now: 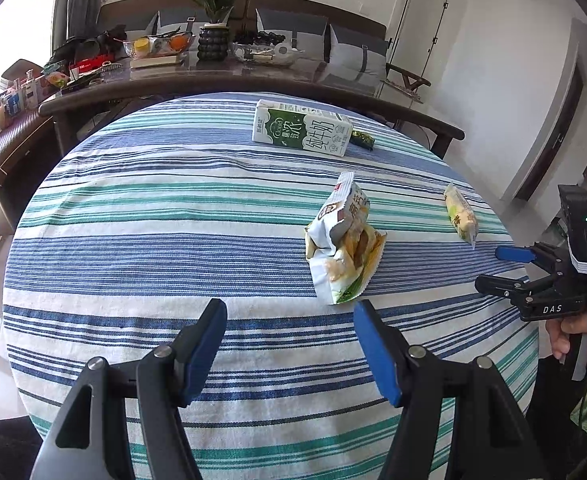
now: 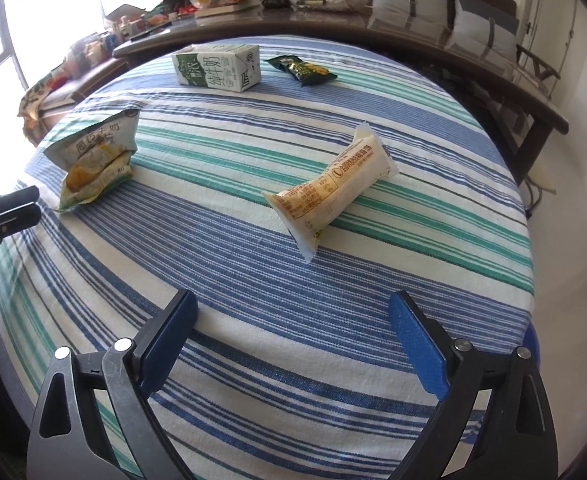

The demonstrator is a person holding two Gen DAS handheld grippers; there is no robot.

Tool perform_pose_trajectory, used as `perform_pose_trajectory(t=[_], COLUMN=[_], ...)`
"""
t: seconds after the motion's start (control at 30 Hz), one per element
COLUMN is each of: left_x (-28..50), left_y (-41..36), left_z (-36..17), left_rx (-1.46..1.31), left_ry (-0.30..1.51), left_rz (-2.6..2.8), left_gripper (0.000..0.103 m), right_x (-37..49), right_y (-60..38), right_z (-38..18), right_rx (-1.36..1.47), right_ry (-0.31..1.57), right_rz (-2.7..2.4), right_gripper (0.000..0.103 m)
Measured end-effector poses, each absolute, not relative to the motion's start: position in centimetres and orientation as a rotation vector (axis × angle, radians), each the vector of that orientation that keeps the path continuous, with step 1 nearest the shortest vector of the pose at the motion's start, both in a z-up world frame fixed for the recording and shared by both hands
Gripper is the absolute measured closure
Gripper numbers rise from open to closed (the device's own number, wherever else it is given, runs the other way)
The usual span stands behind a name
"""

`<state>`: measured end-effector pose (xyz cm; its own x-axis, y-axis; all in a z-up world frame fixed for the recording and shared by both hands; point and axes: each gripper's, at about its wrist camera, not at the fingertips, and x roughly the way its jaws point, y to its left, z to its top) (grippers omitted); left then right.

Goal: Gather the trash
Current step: 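Grasp the long bread bag with the right tool while the left holds the snack, then carry snack and bread bag to the blue wastebasket and open both tools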

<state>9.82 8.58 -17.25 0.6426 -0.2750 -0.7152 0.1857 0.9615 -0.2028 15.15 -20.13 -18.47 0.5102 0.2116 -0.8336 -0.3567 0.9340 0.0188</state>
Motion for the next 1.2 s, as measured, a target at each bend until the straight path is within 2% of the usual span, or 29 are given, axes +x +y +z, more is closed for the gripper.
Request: perform_pose_trajectory(t=[0.2,0.47,0.8,0.83,0.87,0.9,0.97,1.07,1.2], left_x=[8.7,11.3,17.1,17.2,17.3,17.3,17.2,16.7,16.0], left_y=[9.3,6.7,3.6,3.5,3.5,3.5,3.5,3.8,2.0], left_z=[-14.8,-14.6,-16.5,-16.5,-16.6,-16.8,-16.7,-16.2,-14.4], left_rx=[-0.169,-0.097,0.024,0.023,0.019,0.023,0.012,-0.01,-0.017], left_ry=[0.744,0.803,0.879,0.876,0.877,0.887,0.883,0.87,0.849], left_rz=[-0.302,-0.395,-0.442,-0.443,-0.447,-0.446,-0.444,-0.429,-0.448], left_gripper=[0.036,0.036,0.037,0.042,0.067,0.08,0.086,0.091,0.092], right_x=[14.4,15.8,23.3,23.4,23.5,23.5,23.5,22.9,21.3], right_y=[-22.7,-23.9,-22.0,-22.2,-22.4,-22.6,-23.2,-23.8,-25.0], right_z=[-16.6,-15.0,-17.3,-17.4,-17.4,-17.3,-17.2,-16.3,-14.6], right_rx=[-0.052,0.109,0.18,0.178,0.173,0.175,0.193,0.178,0.168], right_ry=[0.93,0.914,1.086,1.082,1.076,1.078,1.081,1.054,1.021], right_rz=[0.338,0.36,0.204,0.196,0.187,0.184,0.202,0.221,0.282], right_gripper=[0.007,0.007,0.025,0.026,0.034,0.052,0.082,0.083,0.084])
